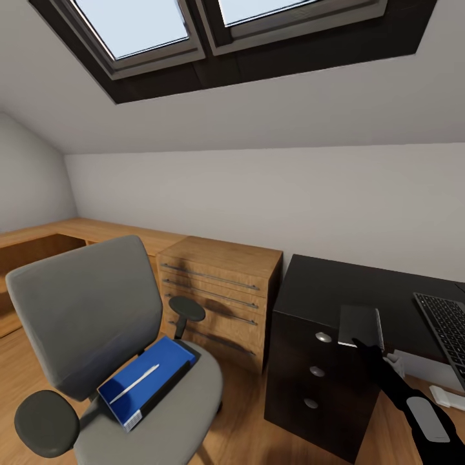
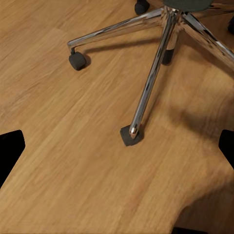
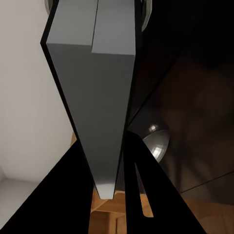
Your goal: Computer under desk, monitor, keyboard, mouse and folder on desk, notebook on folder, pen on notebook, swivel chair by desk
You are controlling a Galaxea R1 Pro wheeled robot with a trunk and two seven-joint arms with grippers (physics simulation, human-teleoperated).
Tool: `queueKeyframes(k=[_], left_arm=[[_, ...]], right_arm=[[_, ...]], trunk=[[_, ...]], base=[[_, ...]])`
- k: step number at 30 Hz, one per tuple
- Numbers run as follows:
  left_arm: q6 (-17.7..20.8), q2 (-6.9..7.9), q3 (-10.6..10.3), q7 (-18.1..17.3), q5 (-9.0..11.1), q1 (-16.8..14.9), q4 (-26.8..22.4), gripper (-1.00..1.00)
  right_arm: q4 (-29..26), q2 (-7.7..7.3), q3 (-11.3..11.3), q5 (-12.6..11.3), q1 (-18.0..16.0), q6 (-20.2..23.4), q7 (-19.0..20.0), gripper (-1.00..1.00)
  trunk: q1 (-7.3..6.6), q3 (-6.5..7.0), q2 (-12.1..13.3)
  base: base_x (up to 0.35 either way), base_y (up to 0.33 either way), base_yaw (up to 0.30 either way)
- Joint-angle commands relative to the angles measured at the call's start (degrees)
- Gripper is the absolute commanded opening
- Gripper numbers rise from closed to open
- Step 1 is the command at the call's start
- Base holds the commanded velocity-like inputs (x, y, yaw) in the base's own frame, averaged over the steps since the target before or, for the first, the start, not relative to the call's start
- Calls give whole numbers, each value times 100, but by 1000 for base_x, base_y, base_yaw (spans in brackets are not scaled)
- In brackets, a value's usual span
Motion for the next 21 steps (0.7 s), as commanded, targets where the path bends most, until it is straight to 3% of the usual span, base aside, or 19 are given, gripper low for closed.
queueKeyframes(k=[1, 21], left_arm=[[3, 0, 45, -60, 21, 3, -10, 100], [0, -7, 43, -60, 21, 2, -10, 100]], right_arm=[[15, 0, -4, 106, 1, 17, -16, -100], [4, 4, -4, 108, 1, -7, -6, -100]], trunk=[[0, -6, -2], [0, -6, -2]], base=[[0, 0, 0], [0, 0, 0]])
